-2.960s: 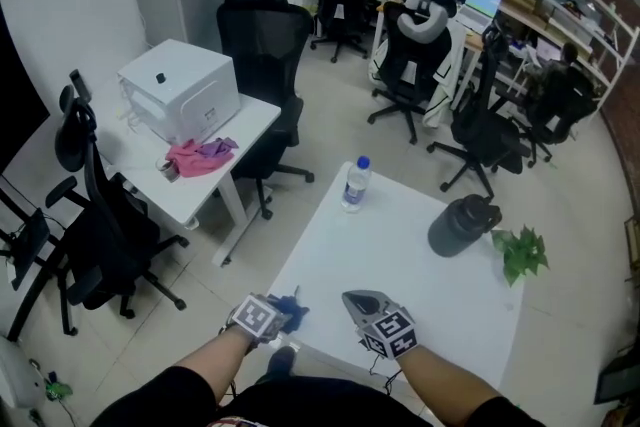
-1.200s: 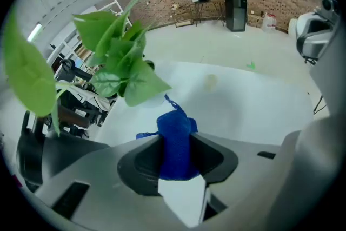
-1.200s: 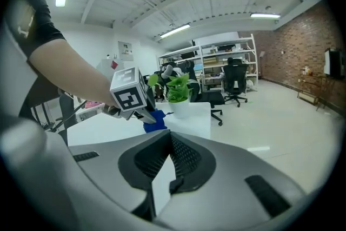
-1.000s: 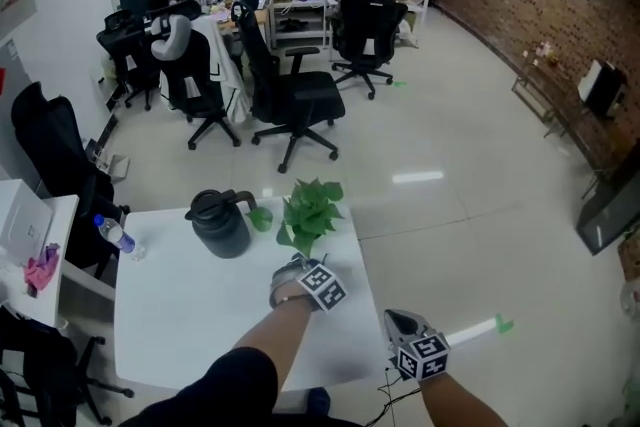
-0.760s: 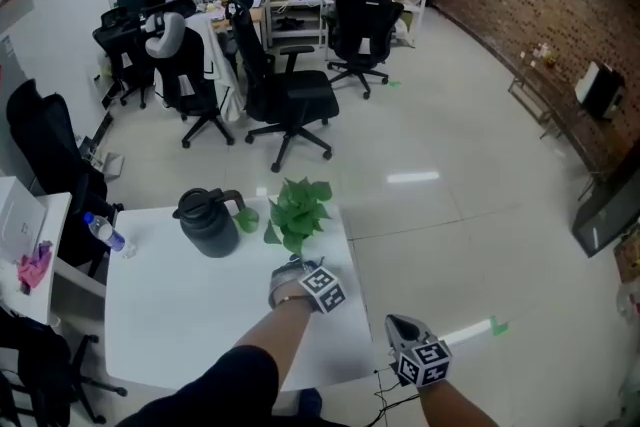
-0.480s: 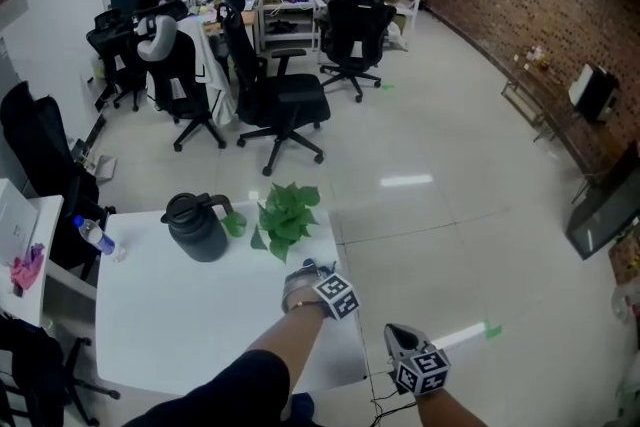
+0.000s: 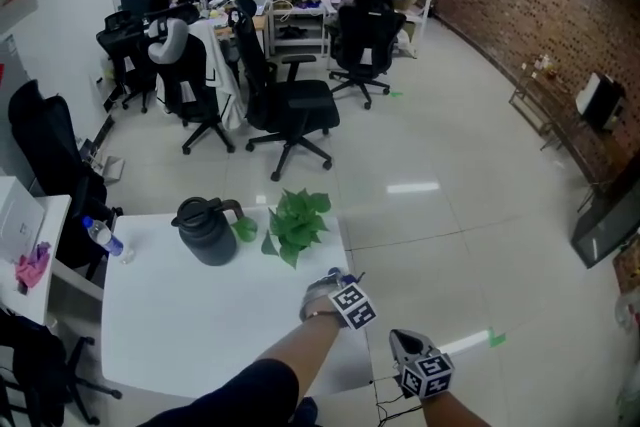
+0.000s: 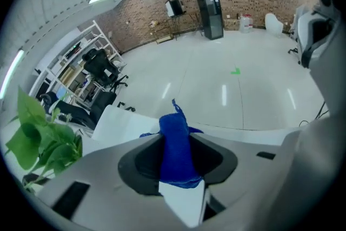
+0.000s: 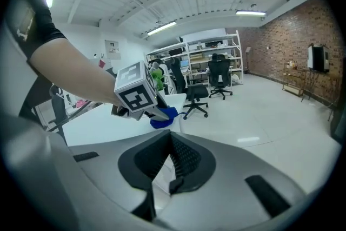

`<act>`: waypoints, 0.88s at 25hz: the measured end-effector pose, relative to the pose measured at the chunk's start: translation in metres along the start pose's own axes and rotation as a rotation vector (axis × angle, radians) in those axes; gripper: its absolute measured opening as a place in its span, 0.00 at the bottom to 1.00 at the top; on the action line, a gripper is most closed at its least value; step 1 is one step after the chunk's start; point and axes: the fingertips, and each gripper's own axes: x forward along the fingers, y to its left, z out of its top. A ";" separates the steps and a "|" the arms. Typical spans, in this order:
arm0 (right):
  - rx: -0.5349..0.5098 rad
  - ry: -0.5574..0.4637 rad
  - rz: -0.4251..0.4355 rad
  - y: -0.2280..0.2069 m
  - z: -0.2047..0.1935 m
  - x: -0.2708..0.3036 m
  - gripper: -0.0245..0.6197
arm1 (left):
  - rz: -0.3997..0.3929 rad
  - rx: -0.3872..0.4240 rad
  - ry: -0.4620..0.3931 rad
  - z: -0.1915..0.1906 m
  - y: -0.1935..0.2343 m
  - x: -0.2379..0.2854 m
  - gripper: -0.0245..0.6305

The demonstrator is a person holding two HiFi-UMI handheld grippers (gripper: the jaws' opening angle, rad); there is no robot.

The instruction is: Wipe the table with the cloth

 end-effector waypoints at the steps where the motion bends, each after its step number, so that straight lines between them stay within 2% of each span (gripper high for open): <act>1: -0.008 -0.003 0.012 0.003 0.003 0.004 0.06 | 0.014 -0.022 0.011 -0.010 0.012 -0.004 0.25; 6: -0.034 -0.026 0.057 0.016 0.018 0.016 0.06 | 0.070 -0.075 0.114 -0.074 0.064 -0.021 0.25; 10: -0.036 -0.026 0.056 0.016 0.017 0.013 0.06 | 0.033 -0.069 0.150 -0.087 0.054 -0.009 0.25; 13: -0.014 -0.019 0.024 0.005 0.009 0.001 0.06 | 0.031 -0.043 0.140 -0.069 0.039 0.005 0.23; 16: 0.008 -0.001 -0.021 -0.012 -0.001 -0.015 0.06 | -0.006 -0.035 0.087 -0.025 0.016 0.012 0.20; 19: 0.022 0.015 -0.052 -0.023 -0.011 -0.030 0.06 | -0.042 0.026 0.037 0.016 -0.020 0.016 0.17; 22: 0.029 0.018 -0.064 -0.028 -0.016 -0.038 0.06 | -0.041 0.073 0.008 0.030 -0.032 0.019 0.15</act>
